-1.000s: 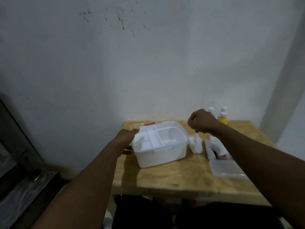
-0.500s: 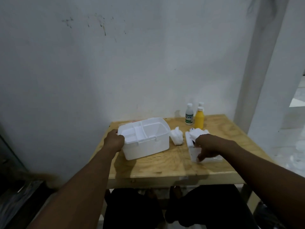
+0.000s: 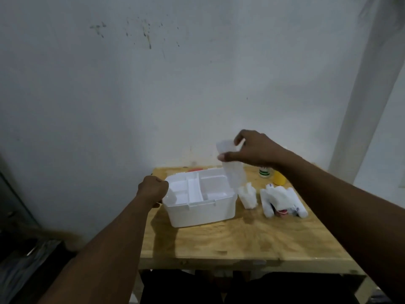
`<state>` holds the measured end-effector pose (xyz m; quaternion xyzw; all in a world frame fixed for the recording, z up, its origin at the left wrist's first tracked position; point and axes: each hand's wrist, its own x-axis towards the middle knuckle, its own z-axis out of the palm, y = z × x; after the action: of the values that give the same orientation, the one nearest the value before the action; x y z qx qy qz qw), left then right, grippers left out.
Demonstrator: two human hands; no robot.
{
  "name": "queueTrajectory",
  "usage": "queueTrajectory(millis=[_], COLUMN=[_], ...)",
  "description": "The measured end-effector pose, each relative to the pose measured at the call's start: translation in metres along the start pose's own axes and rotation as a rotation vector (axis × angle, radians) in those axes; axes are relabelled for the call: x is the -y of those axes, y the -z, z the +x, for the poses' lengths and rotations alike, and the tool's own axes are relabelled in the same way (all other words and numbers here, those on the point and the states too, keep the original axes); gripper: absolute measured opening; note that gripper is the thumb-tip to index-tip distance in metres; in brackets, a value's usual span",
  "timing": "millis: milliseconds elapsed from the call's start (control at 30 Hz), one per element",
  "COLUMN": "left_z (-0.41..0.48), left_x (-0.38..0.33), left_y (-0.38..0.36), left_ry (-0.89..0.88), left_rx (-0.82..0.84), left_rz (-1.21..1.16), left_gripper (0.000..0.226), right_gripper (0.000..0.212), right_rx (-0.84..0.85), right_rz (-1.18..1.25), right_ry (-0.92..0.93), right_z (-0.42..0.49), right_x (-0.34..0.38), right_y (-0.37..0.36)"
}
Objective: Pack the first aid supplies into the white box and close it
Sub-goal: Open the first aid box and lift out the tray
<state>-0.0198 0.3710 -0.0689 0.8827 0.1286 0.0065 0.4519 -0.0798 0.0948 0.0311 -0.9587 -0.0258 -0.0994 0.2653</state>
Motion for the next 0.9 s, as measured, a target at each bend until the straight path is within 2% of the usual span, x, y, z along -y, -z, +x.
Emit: queueTrajectory(millis=[33,133,300,467,567,733,900], left_z=[0.002,0.008,0.019,0.026,0.029,0.031,0.031], left_x=[0.0,-0.001,-0.003,-0.006,-0.005,-0.003,-0.003], left_y=[0.0,0.002,0.006,0.009,0.007,0.007,0.007], left_ry=[-0.009,-0.032,0.007,0.019,0.016,0.018,0.029], left_rx=[0.003,0.032,0.132,0.21,0.214,0.224,0.241], left_rz=[0.018,0.051,0.055,0.051,0.038,0.021,0.0], left_gripper=[0.016,0.02,0.026,0.023,0.021,0.02,0.021], right_gripper=[0.077,0.071,0.039,0.053,0.05,0.042,0.047], right_rx=[-0.003,0.095,0.213,0.286,0.314,0.367,0.529], right_rz=[0.003,-0.202,-0.407,-0.487,-0.506,-0.397,-0.006], right_ry=[-0.007,-0.056,-0.103,-0.132,-0.136,-0.218,-0.532], right_z=[0.009,0.029,0.042,0.042,0.04,0.042,0.051], right_x=[0.012,0.031,0.032,0.027,0.018,0.02,0.035], right_y=[-0.006,-0.042,-0.099,-0.124,-0.139,-0.134,-0.106])
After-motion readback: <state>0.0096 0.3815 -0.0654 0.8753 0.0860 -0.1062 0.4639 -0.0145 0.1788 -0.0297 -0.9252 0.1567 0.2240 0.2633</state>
